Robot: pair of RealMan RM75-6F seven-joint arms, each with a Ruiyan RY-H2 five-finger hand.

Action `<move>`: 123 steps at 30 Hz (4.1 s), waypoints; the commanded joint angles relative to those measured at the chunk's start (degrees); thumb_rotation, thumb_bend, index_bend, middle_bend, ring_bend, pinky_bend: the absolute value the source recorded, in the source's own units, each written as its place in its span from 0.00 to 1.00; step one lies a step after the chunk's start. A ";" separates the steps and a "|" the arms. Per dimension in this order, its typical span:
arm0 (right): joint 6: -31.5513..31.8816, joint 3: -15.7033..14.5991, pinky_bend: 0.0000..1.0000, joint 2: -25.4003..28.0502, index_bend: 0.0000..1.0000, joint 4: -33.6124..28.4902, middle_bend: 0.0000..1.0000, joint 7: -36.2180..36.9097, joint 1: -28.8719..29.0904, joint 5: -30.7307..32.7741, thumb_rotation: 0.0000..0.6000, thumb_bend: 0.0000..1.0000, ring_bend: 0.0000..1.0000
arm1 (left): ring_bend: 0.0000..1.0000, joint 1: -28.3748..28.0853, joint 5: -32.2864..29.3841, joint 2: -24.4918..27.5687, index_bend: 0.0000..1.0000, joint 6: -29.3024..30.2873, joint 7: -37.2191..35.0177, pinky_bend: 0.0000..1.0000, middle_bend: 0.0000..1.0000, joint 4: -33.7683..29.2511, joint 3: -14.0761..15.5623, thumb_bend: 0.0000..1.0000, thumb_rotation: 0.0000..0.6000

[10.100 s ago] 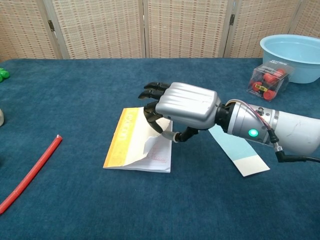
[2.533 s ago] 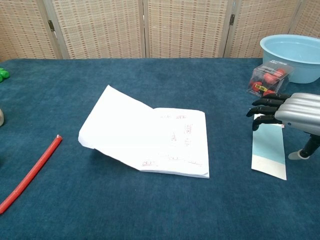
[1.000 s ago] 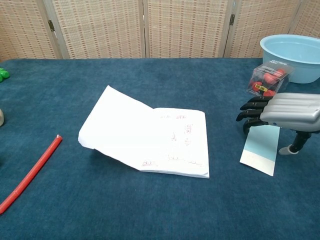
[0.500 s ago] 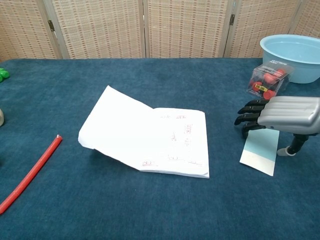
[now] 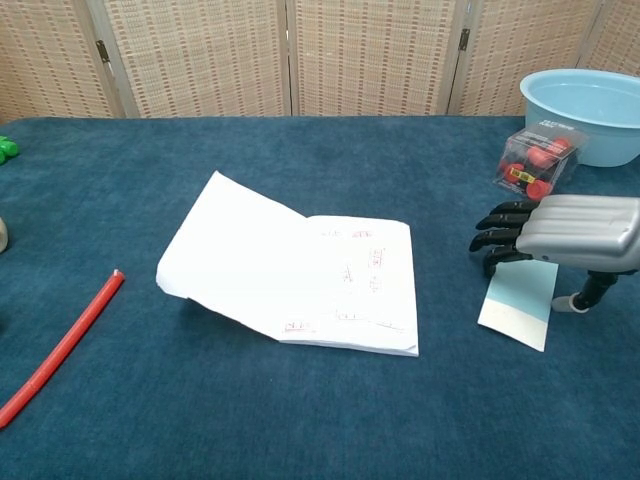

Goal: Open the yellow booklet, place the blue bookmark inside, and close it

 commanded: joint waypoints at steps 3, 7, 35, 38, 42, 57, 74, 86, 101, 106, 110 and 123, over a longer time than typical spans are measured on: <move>0.30 -0.03 0.00 0.18 0.30 -0.15 0.10 -0.02 -0.13 0.02 1.00 0.24 0.00 | 0.11 0.00 0.06 0.00 0.09 0.04 -0.01 0.16 0.12 -0.03 -0.01 0.26 1.00; 1.42 0.07 0.00 0.40 0.31 -0.23 0.10 -0.16 -0.34 -0.24 1.00 0.24 0.00 | 0.11 0.02 0.06 0.04 0.09 0.10 0.04 0.16 0.12 -0.08 -0.03 0.26 1.00; 4.26 4.26 0.00 -3.82 0.31 -3.07 0.10 -4.55 10.32 -9.21 1.00 0.23 0.00 | 0.11 0.27 0.27 1.18 0.09 0.61 -0.48 0.16 0.12 -1.16 -0.05 0.26 1.00; 4.22 4.16 0.00 -5.98 0.31 -0.10 0.10 -3.17 11.91 -10.11 1.00 0.23 0.00 | 0.11 0.45 0.03 1.34 0.09 0.72 -0.69 0.16 0.12 -1.11 -0.05 0.26 1.00; 4.48 4.22 0.00 -8.16 0.31 3.31 0.10 -1.19 13.52 -10.49 1.00 0.21 0.00 | 0.11 0.70 -0.28 1.33 0.09 0.75 -0.91 0.16 0.12 -0.90 0.02 0.26 1.00; 5.51 4.02 0.00 -13.02 0.31 11.76 0.10 3.16 18.89 -10.99 1.00 0.17 0.00 | 0.11 1.00 -0.98 1.46 0.09 0.43 -0.91 0.16 0.12 -0.73 0.05 0.26 1.00; 2.95 2.77 0.00 -15.68 0.31 10.16 0.10 0.77 18.43 -7.87 1.00 0.17 0.00 | 0.11 0.91 -1.05 1.21 0.09 -0.05 -0.96 0.16 0.12 -0.38 0.10 0.26 1.00; 0.60 3.48 0.00 -15.72 0.31 7.71 0.10 -3.88 18.29 -5.56 1.00 0.15 0.00 | 0.11 0.97 -1.03 1.00 0.09 -0.13 -1.45 0.16 0.12 0.15 0.14 0.26 1.00; -0.60 4.50 0.00 -16.28 0.31 5.74 0.10 -6.49 19.12 -4.18 1.00 0.14 0.00 | 0.11 1.15 -1.03 0.82 0.09 -0.18 -2.08 0.16 0.12 0.82 0.24 0.26 1.00; -0.90 4.98 0.00 -16.42 0.29 5.55 0.10 -7.18 19.40 -3.67 1.00 0.14 0.00 | 0.11 1.24 -1.04 0.85 0.09 -0.07 -2.36 0.16 0.12 1.00 0.22 0.26 1.00; -1.16 5.06 0.00 -16.40 0.27 5.43 0.10 -7.39 19.61 -3.45 1.00 0.14 0.00 | 0.11 1.28 -1.05 0.87 0.09 -0.10 -2.52 0.16 0.12 1.13 0.23 0.26 1.00; -0.52 5.53 0.00 -16.90 0.20 5.52 0.08 -7.91 19.43 -2.65 1.00 0.13 0.00 | 0.11 1.28 -0.98 0.85 0.09 -0.04 -2.78 0.16 0.12 1.32 0.14 0.26 1.00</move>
